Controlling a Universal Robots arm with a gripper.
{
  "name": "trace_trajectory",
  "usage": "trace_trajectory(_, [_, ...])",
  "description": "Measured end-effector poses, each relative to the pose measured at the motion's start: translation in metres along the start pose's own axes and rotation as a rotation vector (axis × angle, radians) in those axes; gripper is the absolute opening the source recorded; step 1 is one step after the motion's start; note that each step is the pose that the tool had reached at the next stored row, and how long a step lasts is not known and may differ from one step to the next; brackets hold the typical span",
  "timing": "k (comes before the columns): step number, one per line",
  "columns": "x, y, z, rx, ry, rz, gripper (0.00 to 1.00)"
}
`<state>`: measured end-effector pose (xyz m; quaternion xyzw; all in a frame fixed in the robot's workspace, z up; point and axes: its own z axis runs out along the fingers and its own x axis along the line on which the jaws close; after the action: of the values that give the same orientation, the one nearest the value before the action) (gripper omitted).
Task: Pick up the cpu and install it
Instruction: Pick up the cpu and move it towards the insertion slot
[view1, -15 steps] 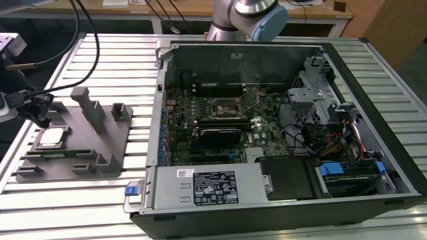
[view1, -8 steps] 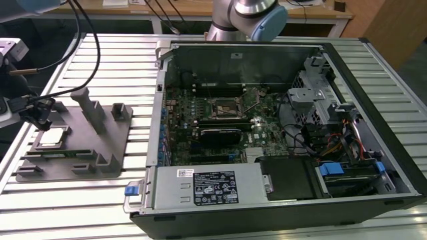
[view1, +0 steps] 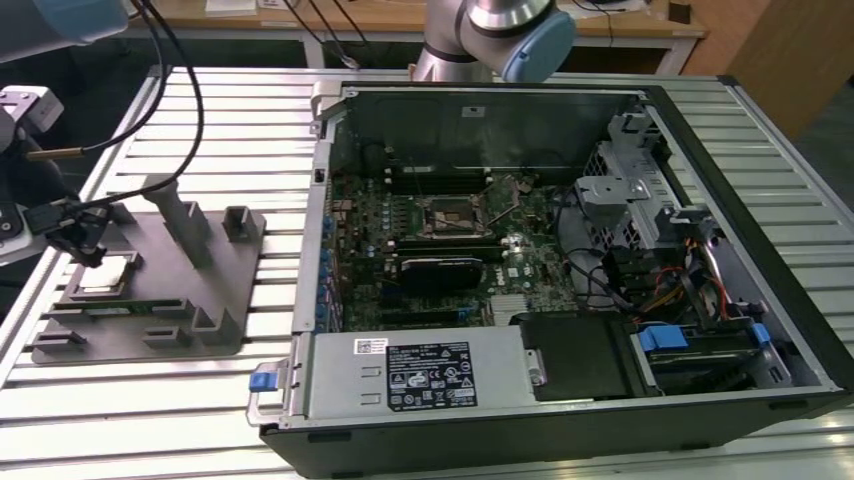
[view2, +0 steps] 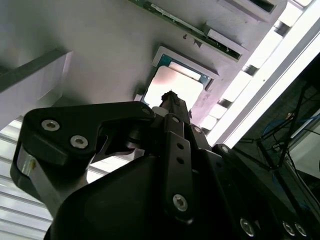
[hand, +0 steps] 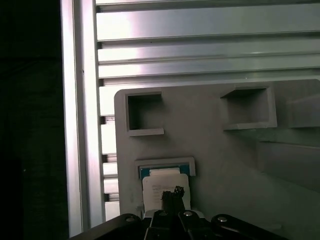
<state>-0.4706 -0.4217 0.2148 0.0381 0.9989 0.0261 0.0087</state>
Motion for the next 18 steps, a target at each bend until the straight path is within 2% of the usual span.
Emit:
trace_trajectory(11, [0.0018,-0.0007,0.0121,-0.0002,0.0003,-0.007,0.11])
trace_trajectory(18, [0.0019,-0.0008,0.0139,0.0,0.0003,-0.007,0.11])
